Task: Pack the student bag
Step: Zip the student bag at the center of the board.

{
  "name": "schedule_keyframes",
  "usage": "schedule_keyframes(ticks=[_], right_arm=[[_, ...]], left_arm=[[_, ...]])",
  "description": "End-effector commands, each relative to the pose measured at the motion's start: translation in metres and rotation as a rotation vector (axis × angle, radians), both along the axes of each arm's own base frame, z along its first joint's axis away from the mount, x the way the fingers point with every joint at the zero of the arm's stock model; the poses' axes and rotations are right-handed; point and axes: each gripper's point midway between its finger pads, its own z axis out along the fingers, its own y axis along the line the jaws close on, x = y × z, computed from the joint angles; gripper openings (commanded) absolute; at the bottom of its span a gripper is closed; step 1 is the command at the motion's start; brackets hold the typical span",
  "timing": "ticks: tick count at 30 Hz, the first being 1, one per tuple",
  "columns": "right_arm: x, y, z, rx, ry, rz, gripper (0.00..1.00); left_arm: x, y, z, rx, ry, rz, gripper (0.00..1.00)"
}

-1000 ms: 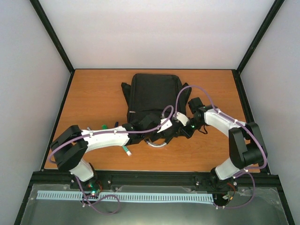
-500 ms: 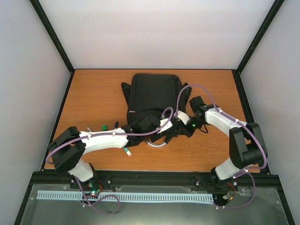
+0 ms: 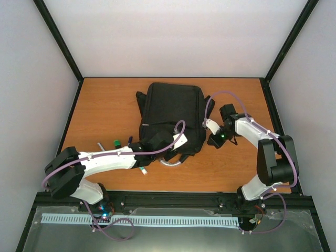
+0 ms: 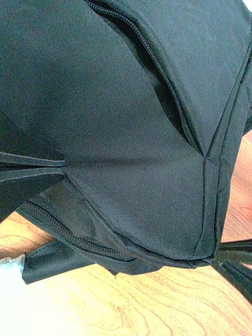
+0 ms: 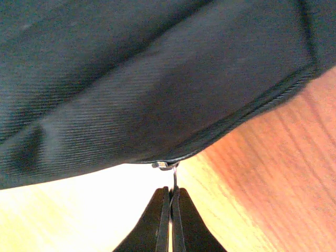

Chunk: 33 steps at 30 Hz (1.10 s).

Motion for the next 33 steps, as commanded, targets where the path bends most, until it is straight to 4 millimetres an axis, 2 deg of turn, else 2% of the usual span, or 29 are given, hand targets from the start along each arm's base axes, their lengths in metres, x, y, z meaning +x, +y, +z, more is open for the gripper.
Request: schedule_keyframes(ticks=[1,12,19,20,23,27,29,33], right_arm=[[0.024,-0.017,0.000,-0.059,-0.047,-0.040,0.03],[0.060,-0.016,-0.004,-0.043,-0.059,-0.096,0.03],[0.063,-0.015,-0.006,-0.034,-0.064,-0.105,0.06],[0.062,-0.015,-0.007,-0.034,-0.067,-0.107,0.07],[0.061,-0.017,-0.005,-0.029,-0.072,-0.123,0.23],[0.052,-0.019,0.004,0.015,-0.060,-0.133,0.37],[0.044,-0.020,0.009,0.040,-0.060,-0.136,0.42],[0.032,-0.030,0.021,0.047,-0.094,-0.154,0.46]], left_arm=[[-0.001,-0.002,0.022,-0.069,-0.013,0.015,0.01],[-0.007,-0.005,0.026,-0.107,0.001,-0.009,0.01],[-0.008,-0.009,0.027,-0.121,0.009,-0.015,0.01],[-0.008,-0.010,0.027,-0.121,0.010,-0.017,0.01],[-0.007,-0.013,0.030,-0.128,0.011,-0.025,0.01],[-0.008,-0.020,0.033,-0.146,0.028,-0.036,0.02],[-0.009,-0.027,0.030,-0.150,0.064,-0.046,0.03],[-0.016,-0.046,0.017,-0.133,0.126,-0.075,0.05]])
